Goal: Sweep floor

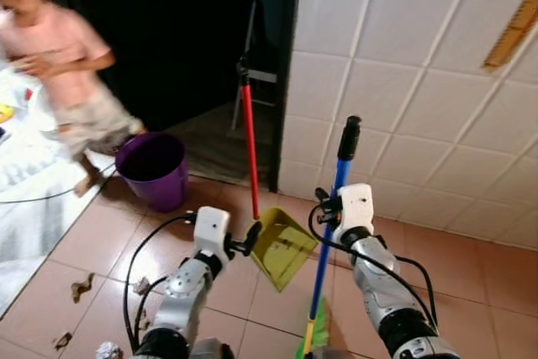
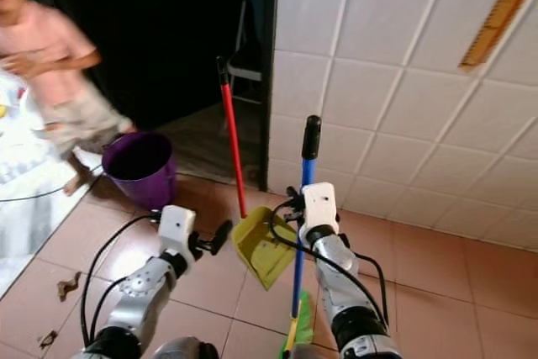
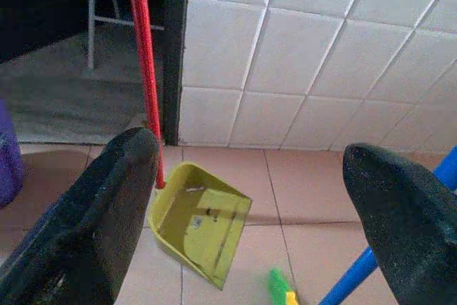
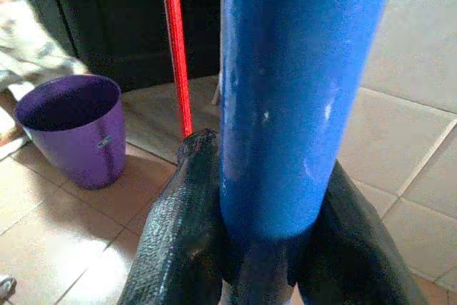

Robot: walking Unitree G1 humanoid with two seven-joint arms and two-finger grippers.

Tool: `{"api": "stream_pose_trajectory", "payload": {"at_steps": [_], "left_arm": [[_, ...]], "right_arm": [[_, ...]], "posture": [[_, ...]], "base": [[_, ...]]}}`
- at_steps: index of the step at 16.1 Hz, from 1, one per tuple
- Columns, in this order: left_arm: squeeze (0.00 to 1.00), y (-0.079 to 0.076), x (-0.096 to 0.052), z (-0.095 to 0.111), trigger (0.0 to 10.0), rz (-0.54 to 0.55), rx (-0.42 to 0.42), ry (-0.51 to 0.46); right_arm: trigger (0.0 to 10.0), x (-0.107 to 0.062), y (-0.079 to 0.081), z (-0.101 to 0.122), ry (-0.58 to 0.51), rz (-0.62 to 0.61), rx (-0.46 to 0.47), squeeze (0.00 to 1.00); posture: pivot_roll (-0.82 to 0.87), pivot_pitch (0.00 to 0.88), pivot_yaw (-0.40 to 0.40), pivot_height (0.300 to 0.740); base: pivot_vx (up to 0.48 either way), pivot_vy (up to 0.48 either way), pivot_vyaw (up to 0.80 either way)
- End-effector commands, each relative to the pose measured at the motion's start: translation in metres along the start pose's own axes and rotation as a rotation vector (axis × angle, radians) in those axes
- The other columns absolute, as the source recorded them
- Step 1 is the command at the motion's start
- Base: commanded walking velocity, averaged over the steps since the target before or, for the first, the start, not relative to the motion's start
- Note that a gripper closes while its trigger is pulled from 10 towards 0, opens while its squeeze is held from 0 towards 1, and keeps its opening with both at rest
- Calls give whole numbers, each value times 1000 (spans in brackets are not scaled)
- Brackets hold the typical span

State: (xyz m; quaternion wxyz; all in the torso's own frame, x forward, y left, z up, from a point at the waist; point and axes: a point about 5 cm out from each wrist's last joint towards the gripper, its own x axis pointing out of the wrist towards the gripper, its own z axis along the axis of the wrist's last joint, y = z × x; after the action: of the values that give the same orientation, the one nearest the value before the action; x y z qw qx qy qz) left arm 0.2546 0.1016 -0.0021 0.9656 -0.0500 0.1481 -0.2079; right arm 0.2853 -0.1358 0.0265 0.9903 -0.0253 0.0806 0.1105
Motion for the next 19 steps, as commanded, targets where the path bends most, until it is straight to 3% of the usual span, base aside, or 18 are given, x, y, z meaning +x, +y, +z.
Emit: {"api": "stream_pose_trajectory", "payload": {"at_steps": [1,6,12,19], "left_arm": [[0,-2,-1,1,10000,11,1,-12],[0,-1,-7,1,10000,27,-25,-43],[0,1,-4,5,10000,-16,-1,-29],[0,-3,-1,8,10000,-52,-11,-28]], "right_arm": [[10000,4,2,3,0,29,-25,0],[10000,3,3,1,14,38,-19,0],[10000,-5,-1,-5,12,-5,-2,0],[10000,-11,-5,-8,14,-32,-1,0]], "posture": [[0,0,-51,740],[12,0,-62,740],[-23,0,-5,740],[-38,0,20,740]], "base": [[0,0,0],[50,0,0],[301,0,-685],[321,111,0]]}}
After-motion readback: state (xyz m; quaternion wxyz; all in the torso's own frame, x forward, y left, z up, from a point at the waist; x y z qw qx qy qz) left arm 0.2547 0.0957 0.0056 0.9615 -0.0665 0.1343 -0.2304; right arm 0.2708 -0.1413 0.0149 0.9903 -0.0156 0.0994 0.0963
